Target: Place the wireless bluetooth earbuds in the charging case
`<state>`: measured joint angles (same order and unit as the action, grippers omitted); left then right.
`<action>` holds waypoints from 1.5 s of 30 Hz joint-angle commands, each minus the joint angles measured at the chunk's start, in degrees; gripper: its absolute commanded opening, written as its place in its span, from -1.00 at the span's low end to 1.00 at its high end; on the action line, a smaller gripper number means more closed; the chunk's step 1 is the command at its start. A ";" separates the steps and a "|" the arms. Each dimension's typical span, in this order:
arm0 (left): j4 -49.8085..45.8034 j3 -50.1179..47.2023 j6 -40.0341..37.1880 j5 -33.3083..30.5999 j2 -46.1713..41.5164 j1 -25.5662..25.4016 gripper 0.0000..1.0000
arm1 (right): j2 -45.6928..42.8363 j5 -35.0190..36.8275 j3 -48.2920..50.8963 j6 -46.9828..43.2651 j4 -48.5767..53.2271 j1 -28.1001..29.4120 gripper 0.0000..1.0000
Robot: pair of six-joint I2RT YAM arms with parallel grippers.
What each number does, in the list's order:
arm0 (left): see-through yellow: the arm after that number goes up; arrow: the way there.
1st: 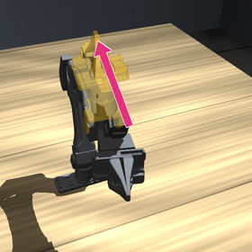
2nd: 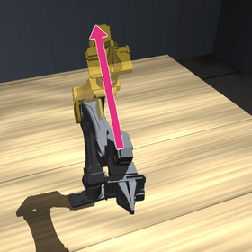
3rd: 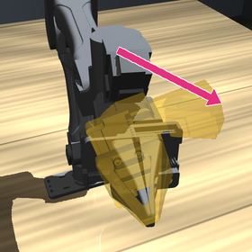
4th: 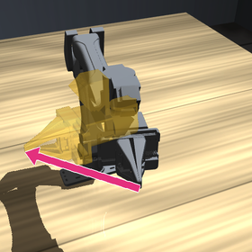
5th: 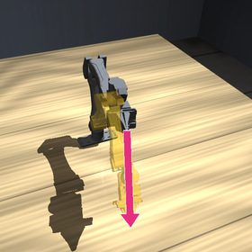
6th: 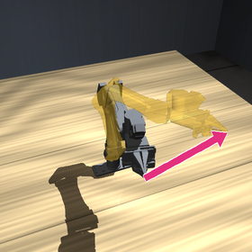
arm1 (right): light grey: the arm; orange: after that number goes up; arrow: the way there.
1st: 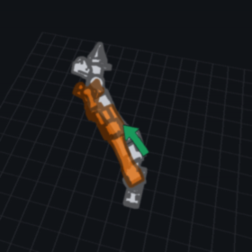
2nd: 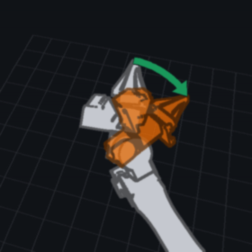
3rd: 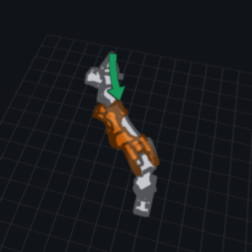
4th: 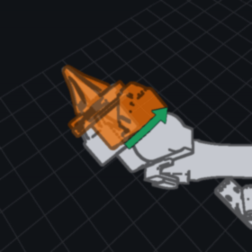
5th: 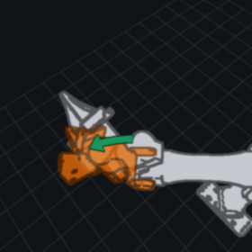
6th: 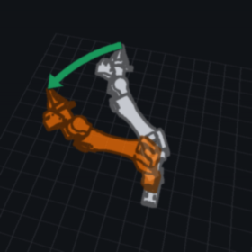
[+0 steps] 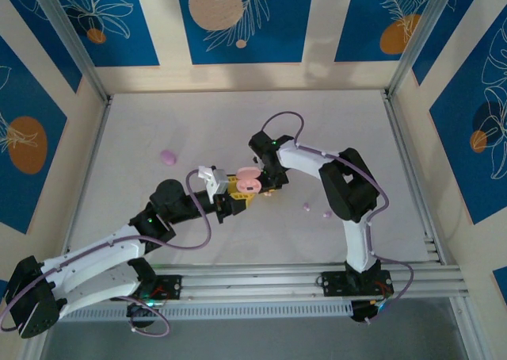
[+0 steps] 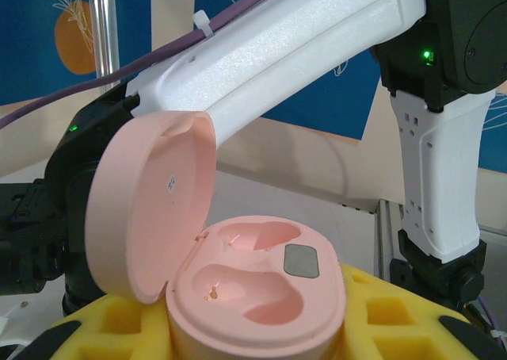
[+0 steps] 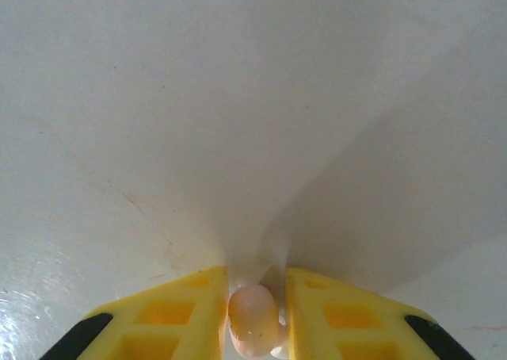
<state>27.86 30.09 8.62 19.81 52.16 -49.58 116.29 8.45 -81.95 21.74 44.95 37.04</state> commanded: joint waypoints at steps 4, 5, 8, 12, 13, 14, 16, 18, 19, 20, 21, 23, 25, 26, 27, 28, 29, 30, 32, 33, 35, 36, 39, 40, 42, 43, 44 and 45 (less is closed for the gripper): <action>0.44 -0.47 -0.41 -0.55 -1.23 -0.16 -0.37 | 3.05 0.69 -3.33 -2.72 4.74 1.28 -0.47; 0.40 -0.47 -0.38 -0.54 -1.35 -0.16 -0.37 | 3.23 0.69 -3.55 -3.05 4.88 1.37 -0.47; 0.44 -0.47 -0.41 -0.52 -1.22 -0.16 -0.37 | 3.81 0.93 -4.14 -3.52 5.71 1.54 -0.47; 0.36 -0.47 -0.41 -0.48 -1.42 -0.16 -0.37 | 4.02 1.55 -4.79 -4.31 7.13 1.85 -0.44; 0.36 -0.47 -0.38 -0.50 -1.37 -0.16 -0.37 | 3.88 1.86 -4.95 -4.56 7.42 1.98 -0.44; 0.33 -0.47 -0.39 -0.48 -1.44 -0.16 -0.37 | 3.86 1.99 -4.92 -4.87 7.52 2.07 -0.44; 0.36 -0.51 -0.41 -0.49 -1.44 -0.16 -0.37 | 3.77 2.19 -4.91 -5.04 7.70 2.07 -0.45; 0.44 -0.38 -0.40 -0.42 -1.40 -0.16 -0.37 | 3.81 2.36 -4.78 -5.15 7.57 2.07 -0.50; 0.44 -0.38 -0.36 -0.41 -1.42 -0.16 -0.37 | 3.86 2.35 -4.72 -5.11 7.52 2.07 -0.51; 0.41 -0.38 -0.36 -0.43 -1.41 -0.16 -0.37 | 3.86 2.33 -4.69 -4.97 7.57 2.07 -0.49; 0.37 -0.38 -0.28 -0.52 -1.42 -0.16 -0.37 | 3.94 2.44 -4.72 -4.93 7.76 2.16 -0.49; 0.27 -0.29 -0.32 -0.46 -1.41 -0.16 -0.37 | 3.86 2.70 -4.72 -4.95 7.87 2.25 -0.48; 0.27 -0.29 -0.33 -0.50 -1.41 -0.16 -0.37 | 3.68 2.60 -4.75 -4.93 8.05 2.34 -0.47; 0.27 -0.29 -0.28 -0.52 -1.39 -0.16 -0.37 | 3.59 2.77 -4.79 -4.94 8.13 2.34 -0.47; 0.29 -0.29 -0.28 -0.50 -1.36 -0.16 -0.37 | 3.48 2.88 -4.80 -4.88 8.25 2.34 -0.47; 0.35 -0.27 -0.27 -0.49 -1.24 -0.19 -0.37 | 3.53 2.97 -4.93 -4.95 8.44 2.34 -0.47; 0.36 -0.21 -0.32 -0.49 -1.23 -0.14 -0.37 | 3.51 3.13 -5.06 -4.86 8.72 2.45 -0.47; 0.36 -0.21 -0.29 -0.39 -1.20 -0.16 -0.37 | 3.51 3.26 -5.15 -4.94 9.01 2.50 -0.47; 0.43 -0.23 -0.24 -0.51 -1.16 -0.16 -0.37 | 3.33 3.37 -5.13 -4.99 8.88 2.58 -0.47; 0.44 -0.30 -0.26 -0.55 -1.18 -0.16 -0.37 | 3.33 3.49 -5.00 -5.02 8.77 2.49 -0.47; 0.49 -0.21 -0.19 -0.42 -1.10 -0.16 -0.37 | 3.41 3.43 -4.81 -4.98 8.58 2.47 -0.51; 0.44 -0.18 -0.24 -0.46 -1.16 -0.16 -0.37 | 3.48 3.39 -4.73 -4.96 8.49 2.51 -0.52; 0.22 -0.25 -0.25 -0.56 -1.25 -0.16 -0.37 | 3.26 3.32 -4.65 -4.55 8.32 2.51 -0.52; 0.18 -0.28 -0.25 -0.58 -1.35 -0.15 -0.37 | 3.03 3.40 -4.68 -4.39 8.33 2.50 -0.54; 0.09 -0.20 -0.20 -0.71 -1.37 -0.16 -0.37 | 2.35 3.57 -4.33 -4.15 8.06 2.51 -0.56; 0.09 -0.21 -0.22 -0.70 -1.42 -0.16 -0.37 | 1.76 3.55 -4.25 -3.87 7.93 2.51 -0.56; 0.09 -0.20 -0.23 -0.70 -1.45 -0.21 -0.37 | 1.17 3.15 -3.98 -3.67 7.75 2.43 -0.57; 0.01 -0.20 -0.26 -0.80 -1.42 -0.16 -0.37 | 0.18 2.25 -3.63 -3.48 7.36 2.28 -0.57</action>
<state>27.79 30.04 8.62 19.77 51.79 -49.58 118.72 12.03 -86.15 17.43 50.89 39.05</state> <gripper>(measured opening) 0.351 0.218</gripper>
